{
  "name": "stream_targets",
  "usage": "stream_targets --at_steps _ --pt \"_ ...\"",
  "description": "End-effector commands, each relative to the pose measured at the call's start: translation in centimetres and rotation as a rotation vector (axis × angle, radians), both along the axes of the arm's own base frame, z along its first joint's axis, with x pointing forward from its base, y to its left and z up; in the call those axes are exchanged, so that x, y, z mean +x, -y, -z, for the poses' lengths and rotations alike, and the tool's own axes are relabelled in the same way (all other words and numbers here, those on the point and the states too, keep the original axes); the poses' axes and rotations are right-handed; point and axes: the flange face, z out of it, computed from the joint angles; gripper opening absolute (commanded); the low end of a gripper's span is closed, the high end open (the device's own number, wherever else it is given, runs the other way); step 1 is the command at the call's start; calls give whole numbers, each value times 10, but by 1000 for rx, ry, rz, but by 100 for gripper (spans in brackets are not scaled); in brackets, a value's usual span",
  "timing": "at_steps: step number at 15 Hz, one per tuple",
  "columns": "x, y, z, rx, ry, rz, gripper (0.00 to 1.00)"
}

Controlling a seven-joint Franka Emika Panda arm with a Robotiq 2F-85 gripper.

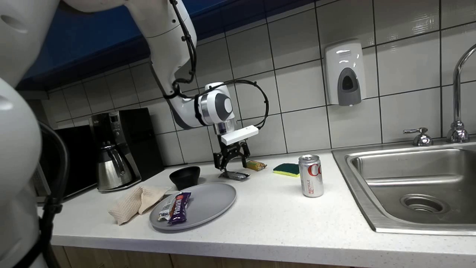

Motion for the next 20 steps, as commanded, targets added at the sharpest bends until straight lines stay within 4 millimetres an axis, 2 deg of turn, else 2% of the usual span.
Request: stream_targets --at_steps 1,2,4,11,12,20 --pt "9 0 -2 -13 12 -20 100" --pt "9 0 -1 -14 11 -20 76" --pt "9 -1 0 -16 12 -24 66" --pt "9 -1 -1 -18 13 -29 10" --pt "9 -1 -2 -18 13 -29 7" --pt "-7 -7 -23 -17 27 -50 8"
